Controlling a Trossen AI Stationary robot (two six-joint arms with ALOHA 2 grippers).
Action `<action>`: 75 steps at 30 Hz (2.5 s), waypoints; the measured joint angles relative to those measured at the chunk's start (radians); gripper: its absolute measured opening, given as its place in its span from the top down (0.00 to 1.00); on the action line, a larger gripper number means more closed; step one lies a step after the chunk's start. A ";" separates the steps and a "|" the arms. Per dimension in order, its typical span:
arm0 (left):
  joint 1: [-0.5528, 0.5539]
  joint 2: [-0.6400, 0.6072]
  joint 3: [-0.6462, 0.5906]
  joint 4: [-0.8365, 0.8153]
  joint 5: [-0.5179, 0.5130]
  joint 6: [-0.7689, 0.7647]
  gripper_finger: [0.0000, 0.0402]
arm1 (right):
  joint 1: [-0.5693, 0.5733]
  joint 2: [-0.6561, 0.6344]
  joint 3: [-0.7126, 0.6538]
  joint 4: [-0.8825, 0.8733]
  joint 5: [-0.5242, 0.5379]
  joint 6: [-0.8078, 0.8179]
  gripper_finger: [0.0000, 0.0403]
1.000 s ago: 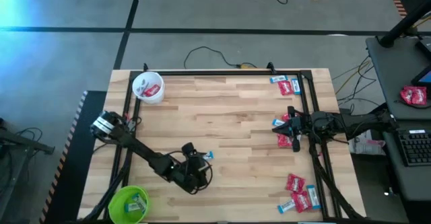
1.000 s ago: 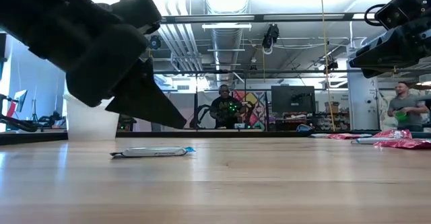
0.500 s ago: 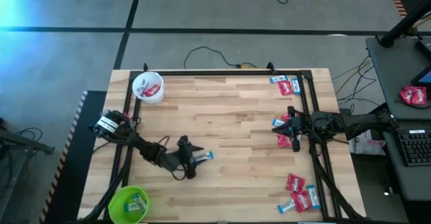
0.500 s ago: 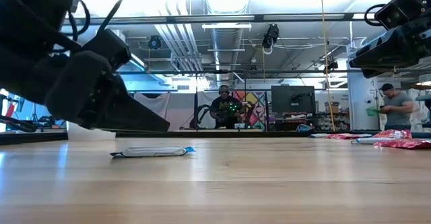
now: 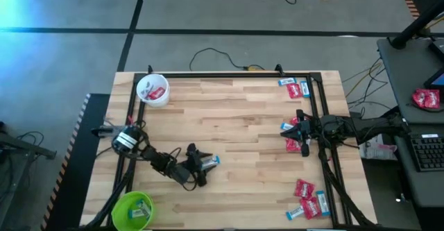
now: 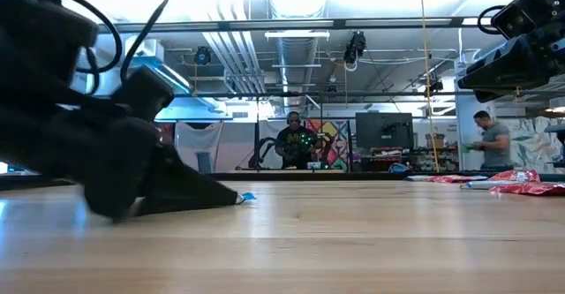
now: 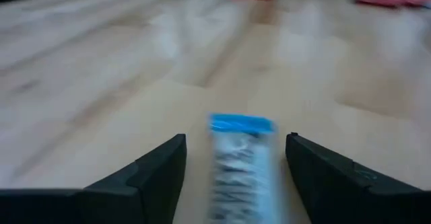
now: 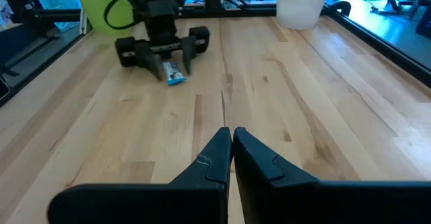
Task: Sort candy by brand, put in halloween buckets
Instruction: Put the blue chocolate bar into the green bucket
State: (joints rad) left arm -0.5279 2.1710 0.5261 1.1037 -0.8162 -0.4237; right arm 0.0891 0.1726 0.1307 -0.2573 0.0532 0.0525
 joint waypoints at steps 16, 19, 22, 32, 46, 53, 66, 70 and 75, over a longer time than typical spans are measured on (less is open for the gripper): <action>0.007 0.049 0.001 0.043 0.047 0.008 0.61 | 0.000 0.000 0.000 0.000 0.000 0.000 0.98; 0.007 0.047 0.001 0.028 0.045 -0.004 0.68 | 0.000 0.000 0.000 0.000 0.000 0.000 0.98; 0.008 0.044 -0.002 0.024 0.043 -0.010 0.75 | 0.000 0.000 0.000 0.000 0.000 0.000 0.98; 0.004 -0.186 -0.075 -0.104 0.186 0.072 0.77 | 0.000 0.000 0.000 0.000 0.000 0.000 0.98; -0.053 -0.919 0.006 -0.902 0.705 -0.122 0.77 | 0.000 0.000 0.000 0.000 0.000 0.000 0.98; -0.262 -1.058 0.323 -1.611 0.774 -0.389 0.77 | 0.000 0.000 0.000 0.000 0.000 0.000 0.98; -0.642 -0.900 0.484 -1.735 0.576 -1.038 0.76 | 0.000 0.000 0.000 0.000 0.000 0.000 0.98; -0.638 -0.809 0.482 -1.775 0.687 -1.179 0.74 | 0.000 0.000 0.000 0.000 0.000 0.000 0.98; -0.625 -0.731 0.488 -1.796 0.848 -1.293 0.65 | 0.000 0.000 0.000 0.000 0.000 0.000 0.98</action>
State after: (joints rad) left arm -1.1526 1.4396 1.0138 -0.6926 0.0318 -1.7171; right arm 0.0887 0.1726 0.1309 -0.2573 0.0535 0.0523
